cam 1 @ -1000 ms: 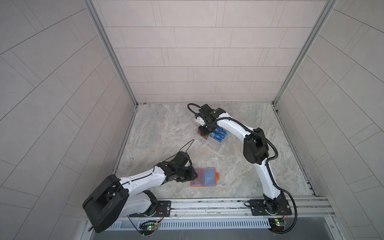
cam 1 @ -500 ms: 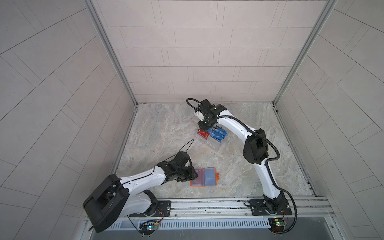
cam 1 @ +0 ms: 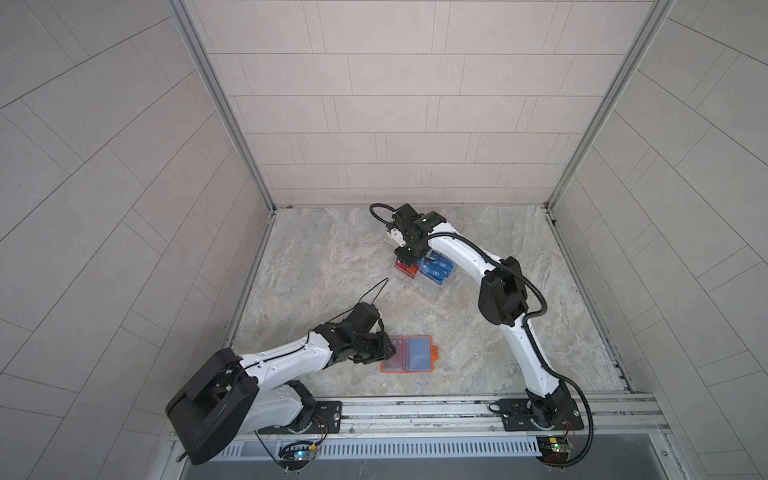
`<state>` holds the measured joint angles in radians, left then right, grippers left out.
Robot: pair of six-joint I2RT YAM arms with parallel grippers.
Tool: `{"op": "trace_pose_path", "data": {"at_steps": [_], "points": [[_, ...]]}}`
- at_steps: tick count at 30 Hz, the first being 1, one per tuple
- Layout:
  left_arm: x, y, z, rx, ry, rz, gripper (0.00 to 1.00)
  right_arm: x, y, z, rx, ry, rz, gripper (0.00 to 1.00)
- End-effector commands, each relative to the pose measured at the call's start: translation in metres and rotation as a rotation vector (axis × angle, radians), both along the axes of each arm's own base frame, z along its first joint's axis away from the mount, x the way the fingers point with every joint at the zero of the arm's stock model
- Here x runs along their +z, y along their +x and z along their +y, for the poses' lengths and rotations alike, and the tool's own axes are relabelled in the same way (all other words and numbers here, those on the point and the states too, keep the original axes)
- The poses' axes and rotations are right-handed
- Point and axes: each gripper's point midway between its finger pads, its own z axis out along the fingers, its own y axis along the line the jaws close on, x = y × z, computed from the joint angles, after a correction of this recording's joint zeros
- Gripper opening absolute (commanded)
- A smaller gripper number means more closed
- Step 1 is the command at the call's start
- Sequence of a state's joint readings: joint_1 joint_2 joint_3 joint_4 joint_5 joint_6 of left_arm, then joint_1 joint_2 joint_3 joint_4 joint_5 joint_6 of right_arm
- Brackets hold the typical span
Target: Put the credit cards into the card holder
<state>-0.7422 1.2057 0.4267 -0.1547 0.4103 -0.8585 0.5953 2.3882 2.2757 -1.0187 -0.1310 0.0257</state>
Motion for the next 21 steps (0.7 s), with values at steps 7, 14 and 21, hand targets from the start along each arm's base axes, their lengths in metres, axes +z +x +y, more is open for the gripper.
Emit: {"op": "trace_pose_path", "data": {"at_steps": [7, 14, 21], "points": [[-0.017, -0.009, 0.016, 0.008, 0.083, 0.039, 0.4, 0.0, -0.015, 0.012, 0.05, 0.037, 0.053, 0.28], [-0.018, -0.01, 0.017, 0.01, 0.086, 0.042, 0.4, -0.001, -0.023, 0.021, 0.078, 0.052, 0.07, 0.25], [-0.018, -0.01, 0.016, 0.008, 0.087, 0.043, 0.41, -0.005, -0.017, 0.013, 0.076, -0.013, 0.034, 0.22]]}}
